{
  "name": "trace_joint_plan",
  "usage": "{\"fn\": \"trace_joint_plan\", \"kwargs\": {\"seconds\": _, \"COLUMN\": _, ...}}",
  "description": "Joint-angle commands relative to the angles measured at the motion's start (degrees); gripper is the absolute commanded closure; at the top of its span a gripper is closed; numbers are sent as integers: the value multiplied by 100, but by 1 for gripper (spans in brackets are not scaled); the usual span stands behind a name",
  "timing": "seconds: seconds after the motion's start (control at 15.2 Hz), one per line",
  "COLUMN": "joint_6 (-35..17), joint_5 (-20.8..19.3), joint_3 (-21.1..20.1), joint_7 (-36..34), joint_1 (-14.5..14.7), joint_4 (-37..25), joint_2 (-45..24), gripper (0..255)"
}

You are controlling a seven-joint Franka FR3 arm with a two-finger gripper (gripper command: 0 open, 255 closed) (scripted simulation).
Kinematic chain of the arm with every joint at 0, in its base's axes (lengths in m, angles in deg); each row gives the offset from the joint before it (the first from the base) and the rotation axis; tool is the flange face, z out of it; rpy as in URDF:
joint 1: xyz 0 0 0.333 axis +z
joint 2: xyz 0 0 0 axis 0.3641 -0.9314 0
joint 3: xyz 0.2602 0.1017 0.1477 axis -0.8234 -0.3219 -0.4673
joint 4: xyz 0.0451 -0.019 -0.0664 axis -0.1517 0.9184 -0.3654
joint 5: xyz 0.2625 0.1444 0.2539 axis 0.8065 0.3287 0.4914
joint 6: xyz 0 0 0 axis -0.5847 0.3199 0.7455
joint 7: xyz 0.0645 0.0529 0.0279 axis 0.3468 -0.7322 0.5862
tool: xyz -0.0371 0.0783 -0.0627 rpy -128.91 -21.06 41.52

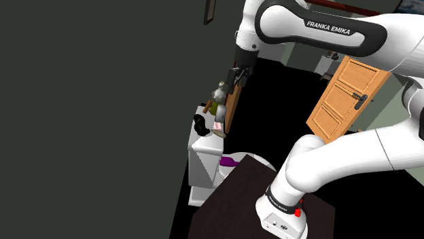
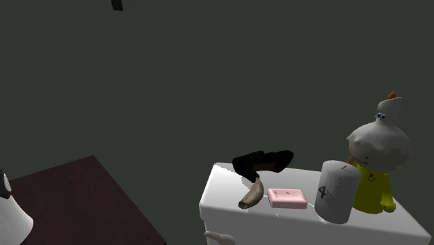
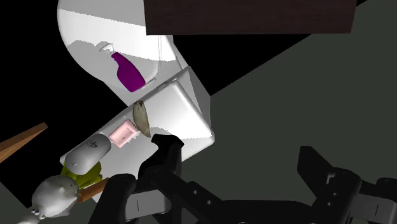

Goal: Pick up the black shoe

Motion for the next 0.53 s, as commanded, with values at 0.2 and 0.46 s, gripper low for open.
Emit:
{"fn": "trace_joint_plan", "kwargs": {"seconds": 0.2, "joint_6": -658, "joint_5": -34, "joint_3": 205, "joint_7": 28, "joint_1": -82, "joint_4": 391, "joint_2": -143, "gripper": 0}}
{"fn": "trace_joint_plan", "kwargs": {"seconds": 0.46, "joint_6": -1554, "joint_5": -65, "joint_3": 481, "joint_7": 77, "joint_1": -191, "joint_4": 804, "joint_2": -465, "gripper": 0}}
